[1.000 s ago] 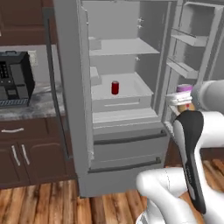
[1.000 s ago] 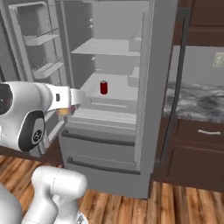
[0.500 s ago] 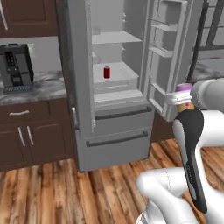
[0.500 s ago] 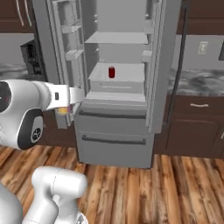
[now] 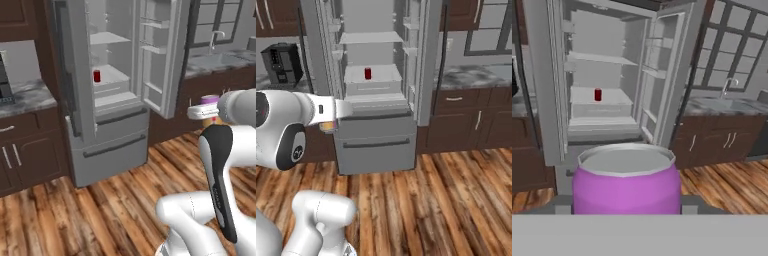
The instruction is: Open the fridge, grab two sodas, and place both sodas inside the bowl with ice on the dining counter.
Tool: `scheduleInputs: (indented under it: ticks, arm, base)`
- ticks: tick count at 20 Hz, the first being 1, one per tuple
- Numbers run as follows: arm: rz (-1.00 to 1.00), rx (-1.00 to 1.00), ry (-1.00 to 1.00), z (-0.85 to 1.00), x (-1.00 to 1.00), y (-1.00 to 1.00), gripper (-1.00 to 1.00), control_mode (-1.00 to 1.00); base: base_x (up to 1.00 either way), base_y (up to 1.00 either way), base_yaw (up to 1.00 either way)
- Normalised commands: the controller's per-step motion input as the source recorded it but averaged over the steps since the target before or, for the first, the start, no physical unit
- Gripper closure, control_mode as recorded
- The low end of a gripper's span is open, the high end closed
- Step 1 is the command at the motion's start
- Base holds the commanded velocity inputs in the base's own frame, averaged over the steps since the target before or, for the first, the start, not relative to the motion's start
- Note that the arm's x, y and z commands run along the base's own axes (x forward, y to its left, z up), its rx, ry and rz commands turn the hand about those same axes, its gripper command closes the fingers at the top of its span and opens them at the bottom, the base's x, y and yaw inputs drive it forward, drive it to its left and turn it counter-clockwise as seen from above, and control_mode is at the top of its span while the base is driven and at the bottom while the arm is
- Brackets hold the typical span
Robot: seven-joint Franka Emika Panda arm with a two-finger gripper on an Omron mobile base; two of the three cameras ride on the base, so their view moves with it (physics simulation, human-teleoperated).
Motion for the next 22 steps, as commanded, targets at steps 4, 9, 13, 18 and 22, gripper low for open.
scheduleInputs:
  ticks: [4, 9, 13, 18, 22]
  arm:
    - [0.0, 0.0, 0.0, 0.0, 0.0, 0.0, 1.0, 1.0]
    - [0.0, 0.0, 0.0, 0.0, 0.0, 0.0, 1.0, 1.0]
    - [0.0, 0.0, 0.0, 0.0, 0.0, 0.0, 1.0, 1.0]
    - [0.0, 0.0, 0.0, 0.0, 0.0, 0.0, 1.0, 1.0]
    - [0.0, 0.0, 0.0, 0.0, 0.0, 0.0, 1.0, 1.0]
  base:
    - [-0.84, 0.59, -0.38]
    - [-0.88, 0.57, -0.37]
    - [-1.0, 0.24, -0.35]
    - [-0.97, 0.04, -0.28]
    - [-0.96, -0.35, -0.19]
